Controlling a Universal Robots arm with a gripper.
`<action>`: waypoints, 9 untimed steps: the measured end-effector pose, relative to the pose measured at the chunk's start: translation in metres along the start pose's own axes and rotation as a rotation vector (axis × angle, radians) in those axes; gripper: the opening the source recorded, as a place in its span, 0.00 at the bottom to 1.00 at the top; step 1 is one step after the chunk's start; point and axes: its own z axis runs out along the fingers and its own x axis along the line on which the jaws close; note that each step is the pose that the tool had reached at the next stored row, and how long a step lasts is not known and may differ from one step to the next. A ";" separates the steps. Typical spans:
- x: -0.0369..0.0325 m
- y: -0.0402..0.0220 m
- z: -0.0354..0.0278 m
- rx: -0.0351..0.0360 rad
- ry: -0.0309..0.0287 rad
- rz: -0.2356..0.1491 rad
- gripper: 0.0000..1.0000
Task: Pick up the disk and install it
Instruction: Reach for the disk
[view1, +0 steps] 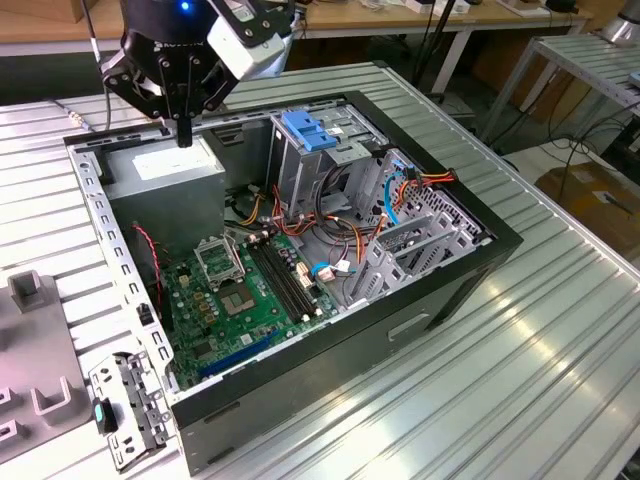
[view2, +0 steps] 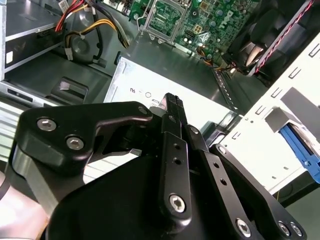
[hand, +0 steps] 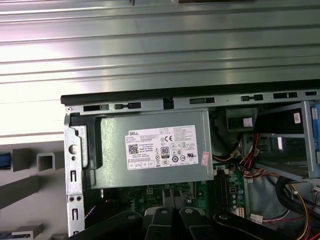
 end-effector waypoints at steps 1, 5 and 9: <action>0.0009 -0.0001 0.0000 0.0001 0.0006 0.000 0.11; 0.0028 -0.0002 0.0001 0.0002 0.0025 0.000 0.11; 0.0047 -0.0004 0.0002 0.0003 0.0038 0.000 0.11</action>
